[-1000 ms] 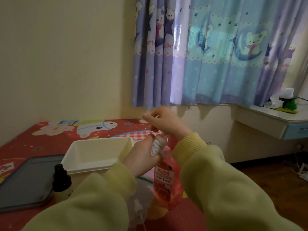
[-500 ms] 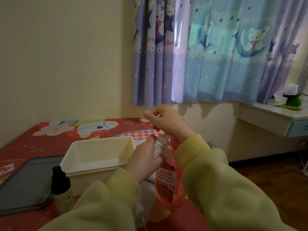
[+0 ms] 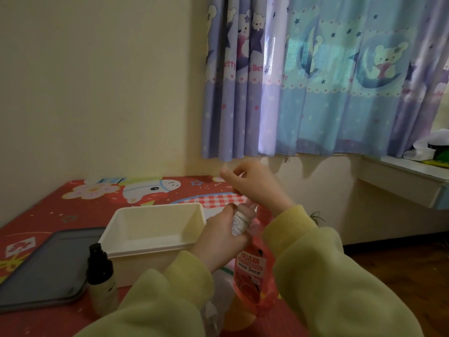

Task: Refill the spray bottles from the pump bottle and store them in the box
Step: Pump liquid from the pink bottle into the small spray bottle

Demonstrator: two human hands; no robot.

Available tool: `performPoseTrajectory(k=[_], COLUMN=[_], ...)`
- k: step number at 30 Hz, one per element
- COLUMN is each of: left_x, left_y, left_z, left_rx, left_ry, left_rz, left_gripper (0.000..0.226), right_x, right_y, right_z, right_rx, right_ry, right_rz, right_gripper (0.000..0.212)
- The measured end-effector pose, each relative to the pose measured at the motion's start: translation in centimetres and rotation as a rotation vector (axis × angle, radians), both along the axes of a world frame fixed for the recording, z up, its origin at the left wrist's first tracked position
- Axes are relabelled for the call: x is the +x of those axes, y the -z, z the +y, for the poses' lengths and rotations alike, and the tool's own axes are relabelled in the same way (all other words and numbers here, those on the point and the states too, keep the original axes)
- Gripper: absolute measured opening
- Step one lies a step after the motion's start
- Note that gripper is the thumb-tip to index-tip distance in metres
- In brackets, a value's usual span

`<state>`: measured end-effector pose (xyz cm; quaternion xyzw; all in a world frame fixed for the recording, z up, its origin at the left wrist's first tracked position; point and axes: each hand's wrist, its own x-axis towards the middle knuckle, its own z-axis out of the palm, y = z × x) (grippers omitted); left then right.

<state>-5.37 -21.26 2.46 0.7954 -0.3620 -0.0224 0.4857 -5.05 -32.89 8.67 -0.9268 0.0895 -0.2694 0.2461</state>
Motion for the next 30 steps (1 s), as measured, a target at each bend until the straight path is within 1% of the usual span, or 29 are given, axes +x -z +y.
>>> performPoseTrajectory(k=[3,6,9,11,15,18,22,26,28,30], left_x=[0.1,-0.1,0.0,0.2,0.4,0.6,0.5,0.6,0.6,0.6], left_y=[0.1,-0.7,-1.7,-1.9,-0.9,-0.3,-0.4,-1.3,-1.8,-1.9], left_z=[0.2,0.6,0.9,0.8,0.4,0.0,0.1,0.6,0.6,0.5], left_rx=[0.012,0.04,0.061,0.064,0.057,0.073,0.065,0.086,0.089,0.085], left_ry=[-0.013,0.015,0.038,0.038,0.023,0.036,0.048,0.061,0.054,0.037], left_rz=[-0.004,-0.022,-0.041,-0.054,-0.059,-0.054,-0.07,-0.095,-0.121,-0.131], left_gripper=[0.026,0.024,0.024,0.023,0.024,0.021,0.025,0.024,0.025,0.024], right_x=[-0.1,-0.3,-0.1,0.0,0.1,0.2,0.0,0.1,0.2,0.2], right_y=[-0.1,-0.5,-1.3,-1.7,-0.9,-0.2,-0.4,-1.1,-1.5,-1.6], right_z=[0.2,0.4,0.4,0.4,0.0,-0.4,-0.2,0.2,0.1,0.0], right_rx=[0.021,0.028,0.086,0.122,0.075,0.099,0.053,0.031,0.039,0.044], right_ry=[-0.011,-0.034,-0.091,-0.118,-0.112,-0.093,-0.075,-0.087,-0.092,-0.091], right_rz=[0.015,0.087,0.137,0.126,0.073,0.069,0.092,0.175,0.178,0.146], right_gripper=[0.052,0.045,0.04,0.038,0.035,0.032,0.033,0.038,0.036,0.038])
